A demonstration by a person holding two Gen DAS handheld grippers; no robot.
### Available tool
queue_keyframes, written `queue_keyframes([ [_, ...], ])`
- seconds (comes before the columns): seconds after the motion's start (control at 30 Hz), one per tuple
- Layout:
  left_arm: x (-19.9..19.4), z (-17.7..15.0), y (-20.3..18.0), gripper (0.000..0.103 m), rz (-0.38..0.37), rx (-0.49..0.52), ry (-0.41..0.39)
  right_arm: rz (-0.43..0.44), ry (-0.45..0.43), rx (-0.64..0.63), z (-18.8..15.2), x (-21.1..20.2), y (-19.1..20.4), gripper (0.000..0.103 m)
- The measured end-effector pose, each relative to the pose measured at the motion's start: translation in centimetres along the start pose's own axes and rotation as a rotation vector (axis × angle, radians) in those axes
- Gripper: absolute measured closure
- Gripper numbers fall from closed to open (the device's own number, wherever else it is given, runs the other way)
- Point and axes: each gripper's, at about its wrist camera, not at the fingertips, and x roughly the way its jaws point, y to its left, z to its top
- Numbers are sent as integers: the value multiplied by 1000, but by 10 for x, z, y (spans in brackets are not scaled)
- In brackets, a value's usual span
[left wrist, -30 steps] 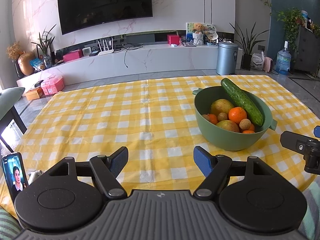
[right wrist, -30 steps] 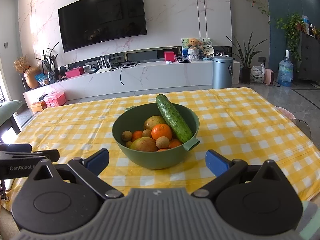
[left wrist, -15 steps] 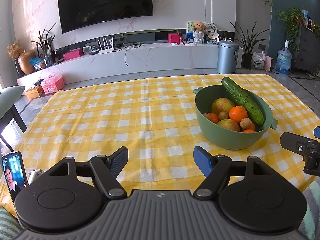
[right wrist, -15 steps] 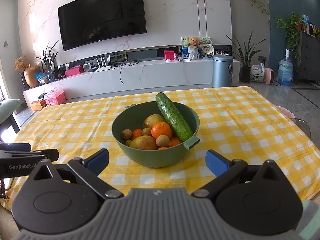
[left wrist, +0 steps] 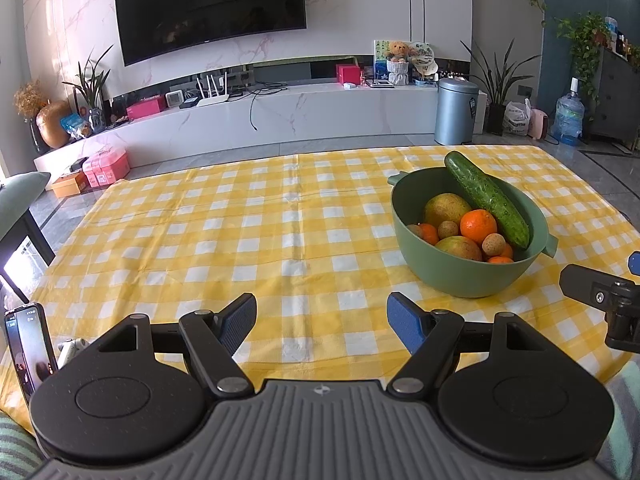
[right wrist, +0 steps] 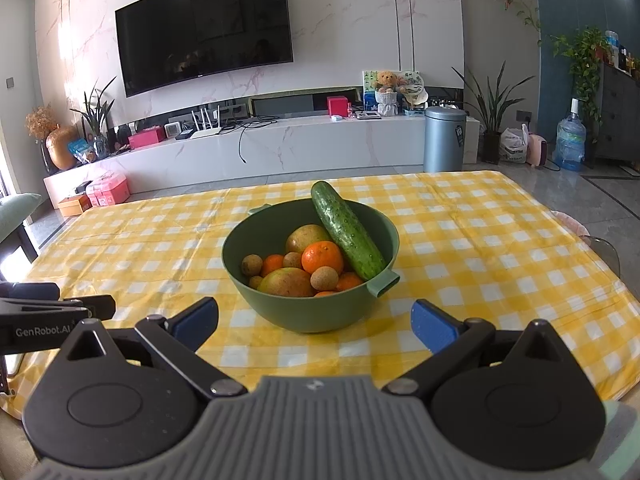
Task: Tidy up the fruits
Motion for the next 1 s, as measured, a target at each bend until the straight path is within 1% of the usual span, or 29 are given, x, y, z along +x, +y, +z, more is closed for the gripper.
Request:
queue_keyframes([
  [1.0,-3,0,3,16,-9,-11,6,-7,19,4,-1,3,2,4],
])
